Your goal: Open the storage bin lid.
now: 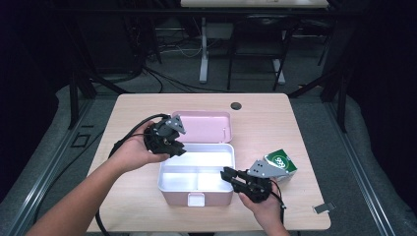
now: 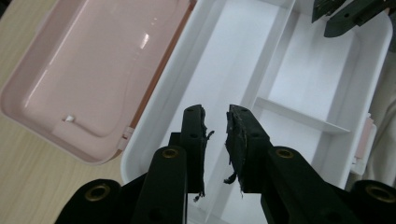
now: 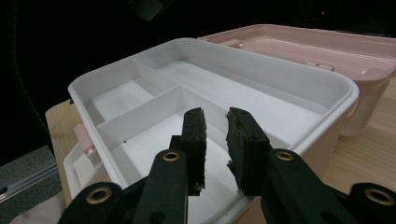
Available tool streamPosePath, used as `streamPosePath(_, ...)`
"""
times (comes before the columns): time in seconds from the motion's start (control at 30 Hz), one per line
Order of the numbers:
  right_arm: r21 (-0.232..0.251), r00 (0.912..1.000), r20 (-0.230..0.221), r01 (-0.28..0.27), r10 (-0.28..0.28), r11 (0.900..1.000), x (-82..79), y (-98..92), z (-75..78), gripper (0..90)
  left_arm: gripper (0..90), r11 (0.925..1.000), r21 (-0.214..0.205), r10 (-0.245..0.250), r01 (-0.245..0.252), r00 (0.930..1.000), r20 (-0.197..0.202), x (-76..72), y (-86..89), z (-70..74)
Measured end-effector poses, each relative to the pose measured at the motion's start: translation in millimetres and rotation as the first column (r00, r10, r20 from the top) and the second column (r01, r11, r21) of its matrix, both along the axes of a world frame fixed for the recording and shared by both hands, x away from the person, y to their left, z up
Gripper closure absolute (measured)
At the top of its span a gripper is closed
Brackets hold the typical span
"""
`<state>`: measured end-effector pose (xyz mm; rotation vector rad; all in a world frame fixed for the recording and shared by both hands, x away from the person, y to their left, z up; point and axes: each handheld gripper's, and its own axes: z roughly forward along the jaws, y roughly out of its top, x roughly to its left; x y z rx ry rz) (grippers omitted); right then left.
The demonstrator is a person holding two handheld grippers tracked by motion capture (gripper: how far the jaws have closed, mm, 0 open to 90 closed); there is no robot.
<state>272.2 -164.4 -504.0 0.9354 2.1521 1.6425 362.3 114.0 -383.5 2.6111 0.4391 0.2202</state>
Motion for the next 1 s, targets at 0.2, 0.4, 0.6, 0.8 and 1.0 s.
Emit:
streamPosePath(0.2,0.002,1.0,-0.002,0.001,-0.001,1.0,-0.1,-0.3,0.3,75.8,66.8,0.9967,0.074,-0.032,0.034,0.9992,-0.023,0.3,-10.2,-5.6)
streamPosePath(0.4,0.0,1.0,-0.001,0.002,-0.002,1.0,-0.2,0.1,0.3,75.0,66.2,0.991,0.114,-0.066,0.07,0.997,-0.041,-0.6,-18.2,-8.2)
streamPosePath(0.6,0.001,1.0,-0.003,0.007,-0.007,1.0,-1.1,-0.5,1.0,74.3,72.2,0.9721,0.198,-0.118,0.126,0.9917,-0.049,-3.5,-31.8,-16.9)
streamPosePath(0.8,0.006,0.9999,-0.004,0.01,-0.01,0.9999,-1.2,-1.6,1.4,73.9,77.0,0.9426,0.286,-0.164,0.173,0.9849,-0.055,-3.2,-45.4,-27.3)
streamPosePath(1.0,0.006,0.9999,-0.004,0.015,-0.015,0.9999,-1.5,-3.0,1.9,73.5,79.4,0.9261,0.313,-0.199,0.21,0.9776,-0.067,-5.6,-57.9,-32.7)
